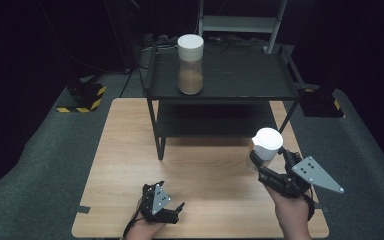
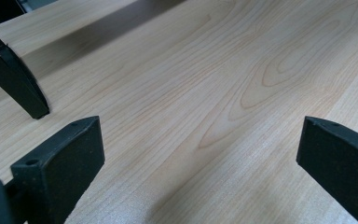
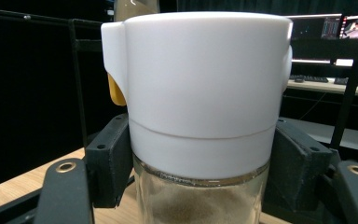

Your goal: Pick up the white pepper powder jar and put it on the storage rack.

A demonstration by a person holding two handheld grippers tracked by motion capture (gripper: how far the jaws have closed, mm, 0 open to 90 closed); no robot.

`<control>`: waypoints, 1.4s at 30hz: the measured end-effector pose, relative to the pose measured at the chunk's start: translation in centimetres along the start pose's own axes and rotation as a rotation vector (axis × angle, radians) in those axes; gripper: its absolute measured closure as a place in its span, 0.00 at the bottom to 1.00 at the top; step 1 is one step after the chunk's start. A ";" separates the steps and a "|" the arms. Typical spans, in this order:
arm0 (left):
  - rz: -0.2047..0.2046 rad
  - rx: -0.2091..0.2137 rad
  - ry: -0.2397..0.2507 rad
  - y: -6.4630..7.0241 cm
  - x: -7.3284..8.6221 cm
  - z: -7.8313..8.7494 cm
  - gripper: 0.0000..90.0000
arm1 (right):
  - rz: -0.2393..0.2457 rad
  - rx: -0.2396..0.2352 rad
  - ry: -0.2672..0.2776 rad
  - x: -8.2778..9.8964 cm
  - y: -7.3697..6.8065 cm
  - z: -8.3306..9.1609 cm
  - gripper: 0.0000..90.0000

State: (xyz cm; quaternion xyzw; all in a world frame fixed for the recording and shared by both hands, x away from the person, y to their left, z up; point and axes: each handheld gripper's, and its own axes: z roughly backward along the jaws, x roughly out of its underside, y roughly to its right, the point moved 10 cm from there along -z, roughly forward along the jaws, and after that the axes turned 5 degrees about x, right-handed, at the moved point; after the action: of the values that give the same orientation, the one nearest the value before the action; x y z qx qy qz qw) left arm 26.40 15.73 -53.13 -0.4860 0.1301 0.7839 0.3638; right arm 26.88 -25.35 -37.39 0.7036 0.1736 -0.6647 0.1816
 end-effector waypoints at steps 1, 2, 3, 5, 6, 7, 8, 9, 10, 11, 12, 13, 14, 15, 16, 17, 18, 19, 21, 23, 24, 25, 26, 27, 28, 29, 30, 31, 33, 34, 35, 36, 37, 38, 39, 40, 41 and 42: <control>-0.001 0.000 0.000 0.0 0.0 0.0 0.01 | -0.002 0.000 0.000 -0.2 0.0 0.0 0.34; -0.001 0.000 0.000 0.0 0.0 0.0 0.01 | -0.002 0.000 0.002 -0.3 0.0 -0.1 0.34; -0.002 0.001 -0.001 0.0 0.0 0.0 0.01 | -0.001 -0.003 0.002 -0.5 0.0 -0.1 0.34; -0.003 0.001 -0.001 0.0 0.0 0.0 0.01 | 0.002 -0.002 0.005 -0.8 0.0 -0.2 0.34; -0.003 0.002 0.000 0.0 0.0 0.0 0.01 | 0.003 -0.001 0.006 -1.0 0.0 -0.3 0.34; -0.003 0.002 0.000 0.0 0.0 0.0 0.01 | 0.005 -0.001 0.008 -1.2 0.1 -0.4 0.34; -0.002 0.003 0.000 0.0 0.0 0.0 0.01 | 0.005 -0.001 0.009 -1.3 0.1 -0.4 0.34; -0.001 0.004 0.001 0.0 0.0 0.0 0.01 | 0.004 0.000 0.010 -1.5 0.1 -0.5 0.34; -0.001 0.005 0.001 0.0 0.0 0.0 0.01 | 0.003 0.001 0.011 -1.7 0.1 -0.5 0.34; -0.001 0.005 0.001 0.0 0.0 0.0 0.01 | 0.004 0.001 0.012 -1.9 0.1 -0.6 0.34; -0.001 0.006 0.001 0.0 0.0 0.0 0.01 | 0.007 0.002 0.015 -2.0 0.2 -0.6 0.34; -0.001 0.006 0.001 0.0 0.0 0.0 0.01 | 0.008 0.003 0.016 -2.2 0.2 -0.7 0.34; -0.002 0.007 0.000 0.0 0.0 0.0 0.01 | 0.008 0.003 0.016 -2.4 0.2 -0.7 0.34; -0.002 0.007 0.000 0.0 0.0 0.0 0.01 | 0.004 0.002 0.017 -2.5 0.1 -0.8 0.34; -0.002 0.007 0.000 0.0 0.0 0.0 0.01 | 0.008 0.002 0.019 -2.7 0.2 -0.8 0.34; -0.002 0.008 0.000 0.0 0.0 0.0 0.01 | 0.011 0.002 0.020 -2.8 0.2 -0.9 0.34; -0.002 0.008 0.000 0.0 0.0 0.0 0.01 | 0.008 0.002 0.020 -3.0 0.2 -1.0 0.34; -0.003 0.009 0.000 0.0 0.0 0.0 0.01 | 0.011 0.003 0.021 -3.2 0.2 -1.0 0.34; -0.003 0.009 0.001 0.0 0.0 0.0 0.01 | 0.011 0.003 0.025 -3.5 0.2 -1.1 0.34; -0.003 0.010 0.001 0.0 0.0 0.0 0.01 | 0.010 0.005 0.028 -3.9 0.2 -1.3 0.34; -0.003 0.010 0.001 0.0 0.0 0.0 0.01 | 0.014 0.005 0.029 -4.0 0.2 -1.4 0.34; -0.002 0.011 0.001 0.0 0.0 0.0 0.01 | 0.015 0.005 0.031 -4.2 0.2 -1.4 0.34; -0.004 0.011 0.001 0.0 0.0 0.0 0.01 | 0.017 0.007 0.033 -4.3 0.2 -1.5 0.34; -0.006 0.012 0.000 0.0 0.0 0.0 0.01 | 0.016 0.007 0.033 -4.5 0.2 -1.6 0.34; -0.008 0.012 0.000 0.0 0.0 0.0 0.01 | 0.016 0.007 0.033 -4.6 0.2 -1.6 0.34; -0.008 0.012 0.000 0.0 0.0 0.0 0.01 | 0.019 0.007 0.035 -4.8 0.2 -1.7 0.34; -0.006 0.013 0.001 0.0 0.0 0.0 0.01 | 0.018 0.007 0.033 -4.9 0.2 -1.8 0.34; -0.005 0.014 0.002 -0.1 0.0 0.0 0.01 | 0.018 0.007 0.033 -5.0 0.2 -1.9 0.34; 0.001 0.016 0.004 -0.1 0.0 0.0 0.01 | 0.019 0.008 0.032 -5.4 0.2 -2.1 0.34; 0.003 0.017 0.005 -0.2 0.0 0.0 0.01 | 0.020 0.009 0.034 -5.5 0.2 -2.2 0.34; 0.007 0.018 0.005 -0.2 0.0 0.0 0.01 | 0.017 0.008 0.035 -5.7 0.3 -2.3 0.34; 0.009 0.018 0.006 -0.2 0.0 0.0 0.01 | 0.017 0.010 0.036 -5.9 0.3 -2.4 0.34; 0.009 0.019 0.006 -0.2 0.0 0.0 0.01 | 0.017 0.011 0.038 -6.1 0.3 -2.5 0.34; 0.009 0.019 0.006 -0.2 0.0 0.0 0.01 | 0.019 0.013 0.038 -6.3 0.3 -2.6 0.34; 0.008 0.019 0.005 -0.2 0.0 0.0 0.01 | 0.019 0.014 0.039 -6.5 0.4 -2.8 0.34; 0.007 0.019 0.005 -0.2 0.0 0.0 0.01 | 0.019 0.016 0.039 -6.7 0.4 -2.9 0.34; 0.004 0.018 0.005 -0.2 0.0 0.0 0.01 | 0.018 0.015 0.038 -6.8 0.4 -3.0 0.34; 0.002 0.018 0.004 -0.1 0.0 0.0 0.01 | 0.014 0.014 0.039 -7.0 0.4 -3.1 0.34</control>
State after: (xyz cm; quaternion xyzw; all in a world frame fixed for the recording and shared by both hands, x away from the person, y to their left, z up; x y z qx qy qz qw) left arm 26.48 15.86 -53.12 -0.4841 0.1383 0.7821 0.3672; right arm 29.45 -24.24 -30.20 0.7189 0.1672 -0.6509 0.1779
